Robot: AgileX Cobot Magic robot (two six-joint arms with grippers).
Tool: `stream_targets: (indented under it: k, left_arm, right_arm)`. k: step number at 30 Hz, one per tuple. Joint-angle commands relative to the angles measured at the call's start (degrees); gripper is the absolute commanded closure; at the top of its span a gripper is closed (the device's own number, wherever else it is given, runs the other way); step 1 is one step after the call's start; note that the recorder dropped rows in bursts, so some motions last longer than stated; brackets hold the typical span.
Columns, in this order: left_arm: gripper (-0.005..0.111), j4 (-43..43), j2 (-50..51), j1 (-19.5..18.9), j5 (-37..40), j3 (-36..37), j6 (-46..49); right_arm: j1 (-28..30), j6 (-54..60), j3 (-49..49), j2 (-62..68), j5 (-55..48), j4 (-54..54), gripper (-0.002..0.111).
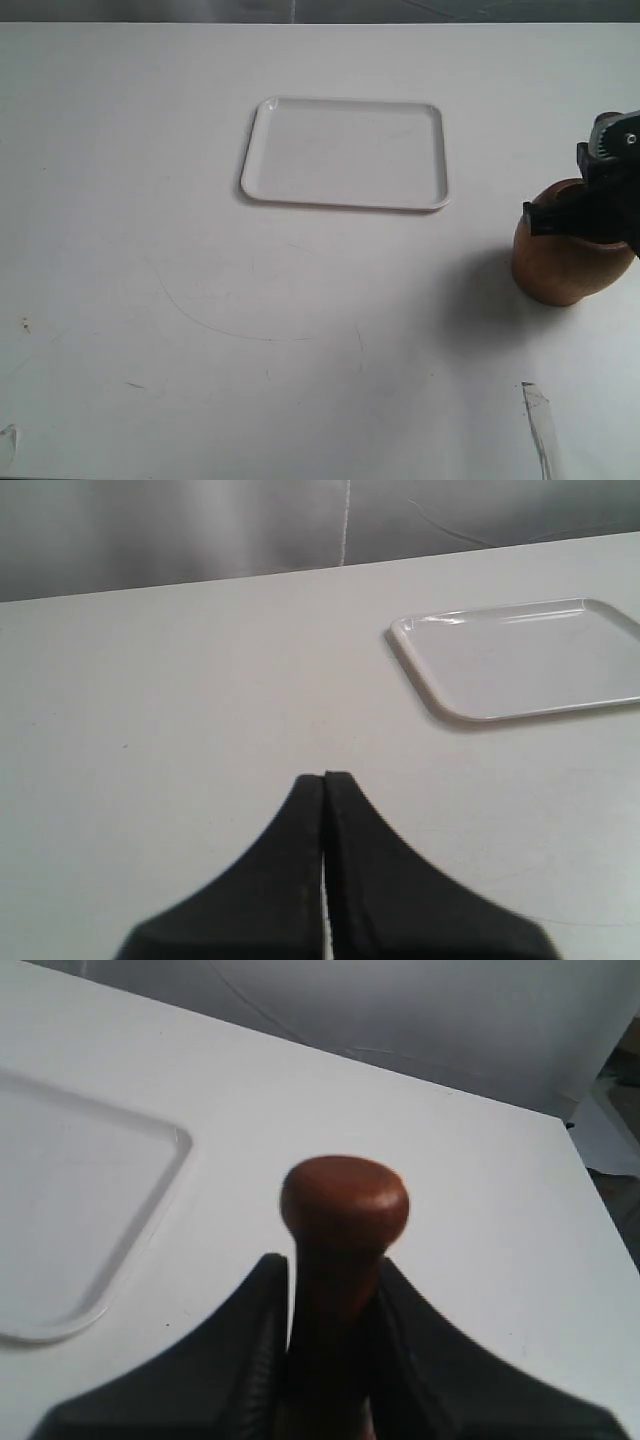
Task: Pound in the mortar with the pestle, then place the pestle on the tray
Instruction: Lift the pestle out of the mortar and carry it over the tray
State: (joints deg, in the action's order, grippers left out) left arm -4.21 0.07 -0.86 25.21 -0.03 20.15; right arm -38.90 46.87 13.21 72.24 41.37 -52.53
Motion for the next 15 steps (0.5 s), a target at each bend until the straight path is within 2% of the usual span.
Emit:
stream_targets:
  k: [1,8,12,15]
  left_arm:
    - [0.107,0.42,-0.07,0.44,-0.17,0.03,-0.47]
    - [0.107,0.42,-0.07,0.44,-0.17,0.03,-0.47]
    - [0.107,0.42,-0.07,0.44,-0.17,0.03,-0.47]
    - [0.107,0.42,-0.07,0.44,-0.17,0.03,-0.47]
  right_arm:
    - [0.11,-2.14,0.9,-3.58,-0.31,0.19,0.108]
    - [0.11,-2.03,10.14,-18.91,-5.88,6.82,0.108]
    - [0.11,-2.03,18.57,-21.66,-18.82,10.78,0.108]
    - [0.11,-2.03,25.44,-17.02,-28.31,11.93,0.108]
